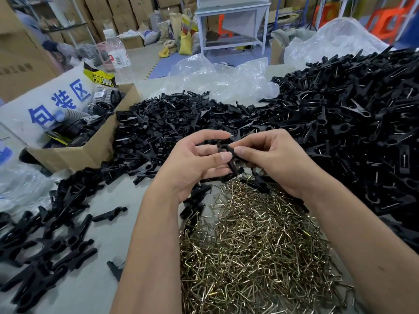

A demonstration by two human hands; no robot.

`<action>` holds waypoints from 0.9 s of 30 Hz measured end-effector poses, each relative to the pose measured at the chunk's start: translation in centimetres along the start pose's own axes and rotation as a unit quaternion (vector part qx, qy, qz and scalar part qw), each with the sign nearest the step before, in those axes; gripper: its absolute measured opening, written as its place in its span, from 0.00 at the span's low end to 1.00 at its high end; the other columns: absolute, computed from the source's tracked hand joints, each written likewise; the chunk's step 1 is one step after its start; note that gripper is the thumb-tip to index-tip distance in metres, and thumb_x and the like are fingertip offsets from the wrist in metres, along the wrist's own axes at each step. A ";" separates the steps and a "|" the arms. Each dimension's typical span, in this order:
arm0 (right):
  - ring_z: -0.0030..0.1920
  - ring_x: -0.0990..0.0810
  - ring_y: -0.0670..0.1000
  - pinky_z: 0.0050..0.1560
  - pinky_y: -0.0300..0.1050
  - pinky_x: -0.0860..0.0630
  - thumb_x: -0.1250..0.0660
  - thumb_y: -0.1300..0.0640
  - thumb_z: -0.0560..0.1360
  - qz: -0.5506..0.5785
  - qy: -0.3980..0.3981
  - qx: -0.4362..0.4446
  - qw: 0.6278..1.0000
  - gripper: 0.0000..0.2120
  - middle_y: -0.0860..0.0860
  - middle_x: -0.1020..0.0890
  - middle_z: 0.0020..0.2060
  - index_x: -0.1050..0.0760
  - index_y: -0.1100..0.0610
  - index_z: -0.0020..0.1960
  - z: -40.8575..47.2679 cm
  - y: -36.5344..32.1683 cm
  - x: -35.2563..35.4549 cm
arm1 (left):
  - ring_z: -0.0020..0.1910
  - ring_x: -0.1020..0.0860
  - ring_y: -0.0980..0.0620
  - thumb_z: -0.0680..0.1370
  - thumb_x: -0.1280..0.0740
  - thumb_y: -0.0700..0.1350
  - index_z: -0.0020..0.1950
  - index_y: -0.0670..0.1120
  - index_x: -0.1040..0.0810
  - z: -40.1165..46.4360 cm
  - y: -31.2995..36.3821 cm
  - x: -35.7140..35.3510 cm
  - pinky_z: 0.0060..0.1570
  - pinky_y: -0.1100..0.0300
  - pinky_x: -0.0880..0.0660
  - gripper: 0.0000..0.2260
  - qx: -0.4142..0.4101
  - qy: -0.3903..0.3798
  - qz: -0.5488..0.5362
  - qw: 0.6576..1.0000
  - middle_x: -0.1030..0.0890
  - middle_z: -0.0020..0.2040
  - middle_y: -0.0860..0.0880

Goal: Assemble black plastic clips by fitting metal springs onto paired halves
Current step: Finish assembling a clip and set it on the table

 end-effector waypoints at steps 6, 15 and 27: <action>0.32 0.18 0.48 0.31 0.42 0.21 0.24 0.51 0.77 -0.066 0.057 0.008 0.996 0.08 0.54 0.14 0.35 0.18 0.56 0.46 0.0 -0.7 0.8 | 0.42 0.12 0.43 0.62 0.19 0.40 0.45 0.46 0.12 0.0 0.3 0.8 0.38 0.63 0.18 0.13 -0.054 0.102 0.049 0.992 0.14 0.41 0.42; 0.44 0.23 0.38 0.50 0.32 0.28 0.23 0.54 0.75 -0.419 -0.172 0.119 0.884 0.05 0.37 0.21 0.43 0.15 0.46 0.49 -1.5 -2.7 -3.6 | 0.42 0.17 0.50 0.63 0.14 0.40 0.39 0.51 0.13 0.5 -0.2 2.7 0.55 0.44 0.17 0.12 -0.098 0.286 0.136 0.943 0.18 0.32 0.57; 0.39 0.22 0.37 0.38 0.29 0.30 0.28 0.54 0.80 -0.368 -0.191 0.031 0.909 0.09 0.41 0.19 0.38 0.21 0.44 0.42 -1.3 -2.2 -2.4 | 0.45 0.14 0.44 0.63 0.14 0.42 0.41 0.50 0.14 0.5 -0.4 3.3 0.55 0.43 0.17 0.13 -0.099 0.287 0.134 0.943 0.16 0.36 0.52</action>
Point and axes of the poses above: each hand's wrist, its own z-axis towards the middle knuckle, its own x-axis out of the back of the hand, y = z × x, the point moved 2 cm from there along z, towards the middle knuckle
